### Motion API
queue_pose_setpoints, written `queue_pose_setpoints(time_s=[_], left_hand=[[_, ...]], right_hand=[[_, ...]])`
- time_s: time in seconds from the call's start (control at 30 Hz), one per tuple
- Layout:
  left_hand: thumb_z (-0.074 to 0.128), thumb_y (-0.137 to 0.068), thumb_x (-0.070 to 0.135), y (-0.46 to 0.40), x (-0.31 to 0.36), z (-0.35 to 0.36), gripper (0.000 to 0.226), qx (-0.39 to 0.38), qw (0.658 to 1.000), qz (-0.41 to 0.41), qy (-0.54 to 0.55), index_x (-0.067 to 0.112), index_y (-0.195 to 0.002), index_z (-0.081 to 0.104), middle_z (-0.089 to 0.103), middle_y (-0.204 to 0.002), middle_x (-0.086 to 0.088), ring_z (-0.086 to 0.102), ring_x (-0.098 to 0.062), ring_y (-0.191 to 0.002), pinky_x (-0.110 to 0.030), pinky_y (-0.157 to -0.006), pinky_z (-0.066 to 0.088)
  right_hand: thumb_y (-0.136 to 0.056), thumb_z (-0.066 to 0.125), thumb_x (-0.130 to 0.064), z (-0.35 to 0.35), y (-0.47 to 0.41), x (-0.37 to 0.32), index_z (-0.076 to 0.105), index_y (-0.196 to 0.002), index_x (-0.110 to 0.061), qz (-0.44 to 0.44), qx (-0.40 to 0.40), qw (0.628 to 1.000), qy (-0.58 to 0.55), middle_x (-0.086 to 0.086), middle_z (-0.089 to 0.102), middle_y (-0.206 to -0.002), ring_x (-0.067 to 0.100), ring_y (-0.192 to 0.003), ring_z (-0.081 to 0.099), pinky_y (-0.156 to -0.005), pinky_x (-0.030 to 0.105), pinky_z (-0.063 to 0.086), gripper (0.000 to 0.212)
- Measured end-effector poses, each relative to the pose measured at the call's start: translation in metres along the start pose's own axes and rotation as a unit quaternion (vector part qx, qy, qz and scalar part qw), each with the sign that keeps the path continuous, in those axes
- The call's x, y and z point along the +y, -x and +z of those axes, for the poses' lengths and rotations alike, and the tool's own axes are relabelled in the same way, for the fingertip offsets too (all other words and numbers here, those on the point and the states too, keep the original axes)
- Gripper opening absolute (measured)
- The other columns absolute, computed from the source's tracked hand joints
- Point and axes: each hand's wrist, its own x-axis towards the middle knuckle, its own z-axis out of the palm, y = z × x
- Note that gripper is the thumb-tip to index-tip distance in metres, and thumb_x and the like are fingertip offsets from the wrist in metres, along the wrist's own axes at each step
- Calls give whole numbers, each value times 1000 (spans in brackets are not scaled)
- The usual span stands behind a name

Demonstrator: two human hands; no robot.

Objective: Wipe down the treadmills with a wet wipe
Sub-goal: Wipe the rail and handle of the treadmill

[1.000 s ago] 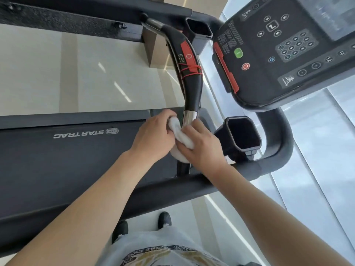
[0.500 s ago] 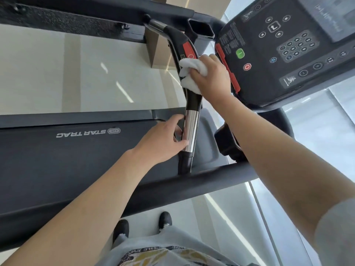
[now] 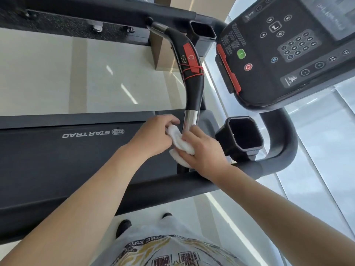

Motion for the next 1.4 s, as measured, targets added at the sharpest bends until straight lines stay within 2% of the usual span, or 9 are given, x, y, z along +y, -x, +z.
queue_pose_setpoints(time_s=[0.13,0.23,0.4,0.53,0.73,0.8,1.07,1.27,1.4], left_hand=[[58,-92,1,2,2,1,49,-22,1000,5,12,32,-128,68,73,-105,14,67,-7,-98,-27,-82,55],[47,-99,1,-1,-1,1,46,5,1000,-19,23,31,-126,68,73,-102,16,68,-1,-87,-22,-77,52],[47,-111,22,1,6,3,29,23,998,-8,64,28,-130,68,75,-102,15,72,-4,-85,-28,-77,54],[48,-111,28,-1,11,-2,27,66,993,-21,96,29,-131,66,75,-112,11,72,-8,-92,-38,-86,57],[63,-103,30,-30,39,-8,46,95,989,-54,97,30,-148,52,69,-118,16,68,-6,-103,-25,-93,52],[70,-99,30,-43,46,0,51,96,989,-46,101,31,-147,51,68,-116,17,68,-4,-100,-19,-87,50],[78,-93,27,-65,39,7,62,124,985,9,117,38,-147,48,70,-108,12,70,-11,-91,-34,-85,58],[78,-93,25,-63,42,7,59,120,981,1,152,45,-142,49,67,-112,22,70,-15,-91,-36,-83,59],[79,-93,20,-64,41,9,43,126,978,11,165,30,-127,56,69,-113,20,71,-17,-93,-40,-81,59]], right_hand=[[-87,79,-35,-4,-14,14,69,-94,-15,-140,-29,988,60,2,58,-92,17,-67,46,-49,31,45,23],[-90,76,-43,-8,-15,27,71,-89,-13,-236,-56,968,56,6,55,-91,17,-65,42,-48,28,40,30],[-90,78,-34,-7,-24,42,70,-88,-13,-305,-66,949,48,9,55,-88,18,-67,45,-46,33,43,23],[-91,74,-38,-16,-79,63,75,-91,-9,-154,55,986,15,10,53,-90,20,-66,50,-52,33,44,29],[-91,76,-35,-29,-160,90,74,-90,-11,-27,107,993,-37,-4,48,-92,4,-69,46,-61,22,37,24],[-91,74,-38,-34,-177,97,74,-89,-12,-10,92,995,-34,-5,46,-89,6,-68,45,-60,24,35,26],[-86,71,-40,-38,-233,112,79,-90,-24,28,79,995,-48,2,52,-88,13,-70,53,-63,39,47,19],[-86,76,-27,-32,-201,101,67,-79,-19,66,88,989,-101,-2,50,-85,7,-68,52,-62,25,42,13],[-89,76,-13,-25,-154,87,68,-86,-4,84,97,982,-140,5,51,-87,14,-71,52,-64,26,43,12]])
